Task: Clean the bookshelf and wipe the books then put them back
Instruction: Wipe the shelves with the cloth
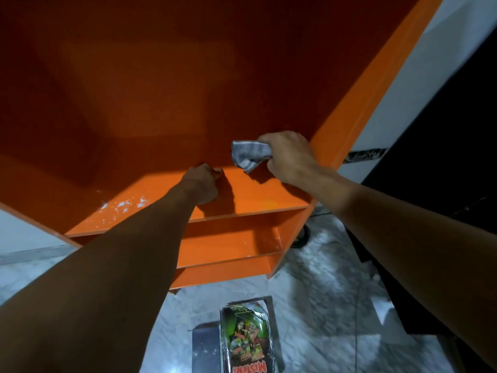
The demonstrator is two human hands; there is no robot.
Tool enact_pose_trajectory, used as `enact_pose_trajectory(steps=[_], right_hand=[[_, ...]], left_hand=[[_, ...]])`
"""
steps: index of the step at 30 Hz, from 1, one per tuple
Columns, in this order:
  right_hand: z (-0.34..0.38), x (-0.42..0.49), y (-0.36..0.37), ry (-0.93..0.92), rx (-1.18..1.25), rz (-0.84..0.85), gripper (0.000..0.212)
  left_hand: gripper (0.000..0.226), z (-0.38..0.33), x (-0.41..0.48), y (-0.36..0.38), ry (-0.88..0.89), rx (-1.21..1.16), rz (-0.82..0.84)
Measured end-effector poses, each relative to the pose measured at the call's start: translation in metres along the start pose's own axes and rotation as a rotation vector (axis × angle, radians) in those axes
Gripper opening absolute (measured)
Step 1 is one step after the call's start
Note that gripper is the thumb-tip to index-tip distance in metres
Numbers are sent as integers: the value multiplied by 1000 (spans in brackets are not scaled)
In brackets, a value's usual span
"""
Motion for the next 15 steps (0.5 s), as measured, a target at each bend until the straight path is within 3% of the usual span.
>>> enact_pose_trajectory(steps=[4,10,15], right_hand=[[-6,14,58,-4,-72,206,43],[-13,-3,69,-20,-112,219,65],[-19,-40,63,32,-35,151,61]], left_hand=[[64,2,4,1,-5,20,28],[71,1,5,-1,-8,87,69],[61,4,9,3,-12,136,93]])
Point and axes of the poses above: each hand's wrist, its own x-axis towards the middle knuckle, its own y-axis out of the palm, z = x × y, the point moved 3 cm from there along x, towards the middle knuckle, and after that the axes turned 12 degrees about -x, right-handed, at the moved point
